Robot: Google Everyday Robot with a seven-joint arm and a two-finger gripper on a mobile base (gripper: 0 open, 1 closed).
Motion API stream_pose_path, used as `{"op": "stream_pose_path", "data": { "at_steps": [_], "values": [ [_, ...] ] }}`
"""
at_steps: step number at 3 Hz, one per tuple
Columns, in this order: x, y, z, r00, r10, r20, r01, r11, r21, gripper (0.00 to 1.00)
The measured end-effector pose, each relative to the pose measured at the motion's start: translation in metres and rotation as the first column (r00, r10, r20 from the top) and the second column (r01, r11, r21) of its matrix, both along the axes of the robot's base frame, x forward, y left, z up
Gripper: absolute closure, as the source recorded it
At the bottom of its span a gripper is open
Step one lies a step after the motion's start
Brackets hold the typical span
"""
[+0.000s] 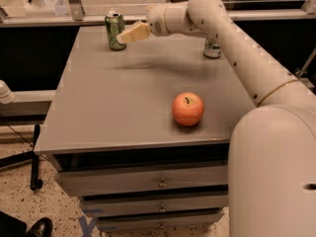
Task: Move green can near apple
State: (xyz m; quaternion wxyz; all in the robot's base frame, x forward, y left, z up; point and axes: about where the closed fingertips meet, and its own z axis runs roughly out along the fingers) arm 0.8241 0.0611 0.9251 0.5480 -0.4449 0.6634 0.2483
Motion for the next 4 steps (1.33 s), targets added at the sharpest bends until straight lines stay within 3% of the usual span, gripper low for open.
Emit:
{"op": "stream_pose_path", "data": {
  "at_steps": [2, 4],
  "values": [
    [0.003, 0.053, -0.01, 0.9966, 0.074, -0.036, -0.073, 0.996, 0.045, 0.0],
    [0.014, 0.081, -0.016, 0.9939, 0.103, -0.039, -0.101, 0.993, 0.057, 0.0]
  ]
}}
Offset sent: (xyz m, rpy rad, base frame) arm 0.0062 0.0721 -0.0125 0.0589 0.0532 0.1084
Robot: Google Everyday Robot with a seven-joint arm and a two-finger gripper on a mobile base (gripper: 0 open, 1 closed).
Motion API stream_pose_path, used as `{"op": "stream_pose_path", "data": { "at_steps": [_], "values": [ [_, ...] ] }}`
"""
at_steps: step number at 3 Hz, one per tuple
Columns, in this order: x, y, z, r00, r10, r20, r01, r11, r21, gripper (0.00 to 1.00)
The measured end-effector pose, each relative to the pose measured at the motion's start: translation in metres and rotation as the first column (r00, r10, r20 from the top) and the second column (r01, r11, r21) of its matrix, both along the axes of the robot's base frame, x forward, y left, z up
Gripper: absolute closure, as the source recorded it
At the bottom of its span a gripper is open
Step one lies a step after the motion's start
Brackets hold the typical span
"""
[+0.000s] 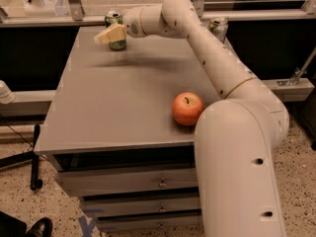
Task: Move green can near apple
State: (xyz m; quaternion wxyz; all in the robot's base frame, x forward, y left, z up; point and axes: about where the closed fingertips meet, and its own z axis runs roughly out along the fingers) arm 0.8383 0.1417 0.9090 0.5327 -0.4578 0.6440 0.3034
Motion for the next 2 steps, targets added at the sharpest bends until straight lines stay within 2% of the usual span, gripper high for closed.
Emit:
{"op": "stream_pose_path", "data": {
  "at_steps": [1, 2],
  "values": [
    [0.0077, 0.0026, -0.004, 0.9999, -0.01, 0.003, 0.01, 1.0, -0.005, 0.18],
    [0.0112, -0.0021, -0.0085, 0.9997, -0.025, 0.0, 0.025, 1.0, -0.016, 0.43]
  ]
}}
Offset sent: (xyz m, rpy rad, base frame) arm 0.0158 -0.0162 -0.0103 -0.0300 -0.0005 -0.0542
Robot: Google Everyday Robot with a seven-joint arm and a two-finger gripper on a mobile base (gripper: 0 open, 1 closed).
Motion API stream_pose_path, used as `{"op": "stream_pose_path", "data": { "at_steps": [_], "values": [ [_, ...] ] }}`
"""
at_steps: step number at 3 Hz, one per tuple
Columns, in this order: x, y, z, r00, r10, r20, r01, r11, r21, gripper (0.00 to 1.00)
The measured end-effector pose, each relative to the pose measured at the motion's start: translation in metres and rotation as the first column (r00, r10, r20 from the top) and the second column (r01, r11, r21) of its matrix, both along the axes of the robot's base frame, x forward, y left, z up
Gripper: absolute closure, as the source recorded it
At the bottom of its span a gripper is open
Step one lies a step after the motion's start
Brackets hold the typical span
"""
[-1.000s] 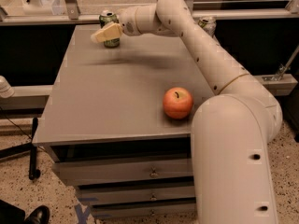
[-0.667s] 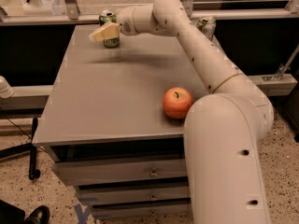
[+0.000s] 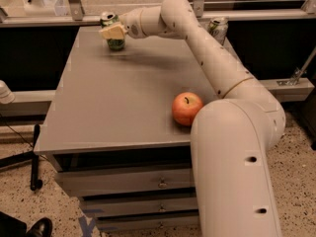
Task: Move green can near apple
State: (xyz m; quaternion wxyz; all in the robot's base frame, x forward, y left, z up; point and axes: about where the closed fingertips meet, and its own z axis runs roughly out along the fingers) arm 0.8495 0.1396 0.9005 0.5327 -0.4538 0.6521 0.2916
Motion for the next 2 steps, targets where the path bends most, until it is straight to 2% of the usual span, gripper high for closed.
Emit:
{"op": "stream_pose_path", "data": {
  "at_steps": [1, 2],
  "values": [
    [0.0, -0.013, -0.002, 0.9997, -0.023, -0.001, 0.023, 1.0, -0.014, 0.65],
    [-0.008, -0.036, 0.006, 0.999, -0.046, -0.001, 0.046, 0.999, -0.016, 0.88]
  ]
}}
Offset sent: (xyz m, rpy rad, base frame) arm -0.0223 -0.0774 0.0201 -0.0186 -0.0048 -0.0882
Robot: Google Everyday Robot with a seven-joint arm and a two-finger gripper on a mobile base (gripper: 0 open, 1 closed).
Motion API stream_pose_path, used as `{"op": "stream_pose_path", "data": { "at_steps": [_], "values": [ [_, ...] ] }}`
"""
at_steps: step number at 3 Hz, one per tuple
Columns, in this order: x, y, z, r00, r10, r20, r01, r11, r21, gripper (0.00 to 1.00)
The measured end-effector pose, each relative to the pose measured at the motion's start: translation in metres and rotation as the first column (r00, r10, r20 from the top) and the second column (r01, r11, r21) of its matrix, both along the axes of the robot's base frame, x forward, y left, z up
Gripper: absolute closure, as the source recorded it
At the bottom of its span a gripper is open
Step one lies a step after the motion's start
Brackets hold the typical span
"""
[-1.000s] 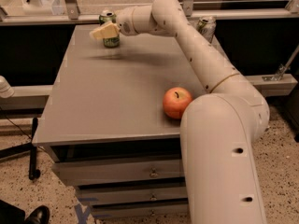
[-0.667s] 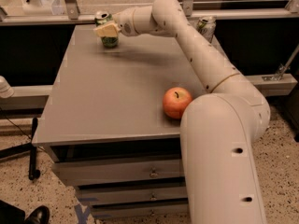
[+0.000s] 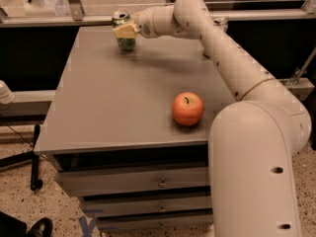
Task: Move green can near apple
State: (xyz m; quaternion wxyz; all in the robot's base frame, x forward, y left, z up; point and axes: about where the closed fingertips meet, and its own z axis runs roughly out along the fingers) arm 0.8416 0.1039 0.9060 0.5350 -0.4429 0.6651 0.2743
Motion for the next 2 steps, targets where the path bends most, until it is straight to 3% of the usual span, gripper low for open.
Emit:
{"op": "stream_pose_path", "data": {
  "at_steps": [1, 2],
  "values": [
    [-0.024, -0.024, 0.018, 1.0, -0.001, 0.006, 0.001, 1.0, 0.03, 1.0],
    [-0.065, -0.044, 0.035, 0.9999, 0.015, -0.006, -0.014, 0.998, 0.069, 1.0]
  ]
}}
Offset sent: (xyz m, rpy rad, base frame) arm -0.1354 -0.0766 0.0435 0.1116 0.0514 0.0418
